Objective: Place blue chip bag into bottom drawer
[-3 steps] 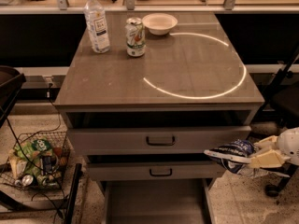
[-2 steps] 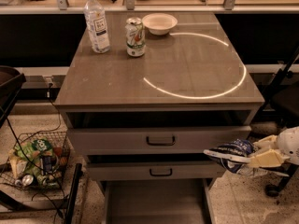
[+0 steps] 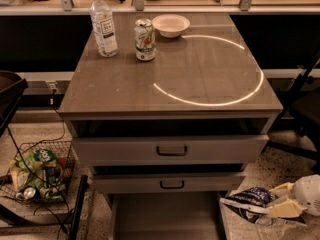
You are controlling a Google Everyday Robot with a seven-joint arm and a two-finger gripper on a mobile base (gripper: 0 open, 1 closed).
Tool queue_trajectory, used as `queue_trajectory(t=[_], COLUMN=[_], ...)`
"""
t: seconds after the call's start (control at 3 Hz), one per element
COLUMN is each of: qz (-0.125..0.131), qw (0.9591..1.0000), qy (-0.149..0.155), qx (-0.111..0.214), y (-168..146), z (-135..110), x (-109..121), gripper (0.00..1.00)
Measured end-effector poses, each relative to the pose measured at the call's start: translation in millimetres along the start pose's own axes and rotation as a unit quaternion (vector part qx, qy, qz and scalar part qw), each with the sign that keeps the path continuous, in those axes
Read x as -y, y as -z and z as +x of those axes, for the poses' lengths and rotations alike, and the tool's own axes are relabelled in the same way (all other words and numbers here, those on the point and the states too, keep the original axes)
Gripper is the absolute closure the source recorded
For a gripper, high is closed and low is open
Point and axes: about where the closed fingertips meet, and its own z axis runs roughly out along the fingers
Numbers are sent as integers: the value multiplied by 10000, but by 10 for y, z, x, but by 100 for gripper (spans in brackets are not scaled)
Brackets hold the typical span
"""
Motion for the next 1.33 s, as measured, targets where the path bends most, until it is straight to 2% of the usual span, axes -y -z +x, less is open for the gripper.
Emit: queue_trajectory(t=[0.33,0.67,1.0,1.33], qz=[66,227,398,261], qw=[9997,9984,9976,9994], qy=[122,249,172,-40], qx=[175,460,532,213], y=[-300,-763,-1242,-1535], z=[394,612,805,997], x=[-96,-32,67,190], gripper=[100,100,100,100])
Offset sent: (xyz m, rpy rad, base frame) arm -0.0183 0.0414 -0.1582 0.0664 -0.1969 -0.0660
